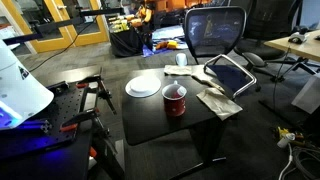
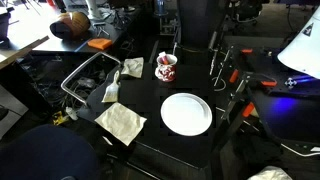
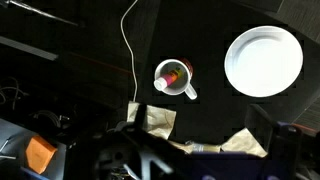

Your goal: Put the glue stick on the table

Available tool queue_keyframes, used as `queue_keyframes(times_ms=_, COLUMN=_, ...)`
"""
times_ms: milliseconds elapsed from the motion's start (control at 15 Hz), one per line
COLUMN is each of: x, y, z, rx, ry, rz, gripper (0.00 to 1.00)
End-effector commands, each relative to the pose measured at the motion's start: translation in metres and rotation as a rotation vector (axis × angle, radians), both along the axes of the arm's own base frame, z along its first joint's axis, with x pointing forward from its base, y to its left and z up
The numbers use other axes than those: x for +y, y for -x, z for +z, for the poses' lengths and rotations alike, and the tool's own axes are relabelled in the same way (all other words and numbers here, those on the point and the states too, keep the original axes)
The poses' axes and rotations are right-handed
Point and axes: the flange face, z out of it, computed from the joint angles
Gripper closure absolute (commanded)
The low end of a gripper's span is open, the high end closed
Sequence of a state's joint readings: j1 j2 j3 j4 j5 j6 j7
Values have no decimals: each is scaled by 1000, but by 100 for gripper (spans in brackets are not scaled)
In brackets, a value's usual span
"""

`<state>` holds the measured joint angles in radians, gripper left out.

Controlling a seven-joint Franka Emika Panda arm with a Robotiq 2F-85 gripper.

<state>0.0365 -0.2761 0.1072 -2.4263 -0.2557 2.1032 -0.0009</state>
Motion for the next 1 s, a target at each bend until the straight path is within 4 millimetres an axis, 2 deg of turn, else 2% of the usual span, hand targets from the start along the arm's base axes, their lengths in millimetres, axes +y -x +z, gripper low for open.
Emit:
queue_keyframes(times_ms=0, x=0, y=0, z=0, rx=1, ry=0, rz=0, gripper=0)
queue_keyframes(times_ms=333, x=0, y=0, z=0, rx=1, ry=0, rz=0, gripper=0)
queue_keyframes(times_ms=600, x=-9, y=-5, z=-8, rx=-14, ry=-17, rz=-56, gripper=0)
queue_keyframes(times_ms=933, x=-37, y=-13, z=-29, rx=-61, ry=-110, rz=-180, gripper=0)
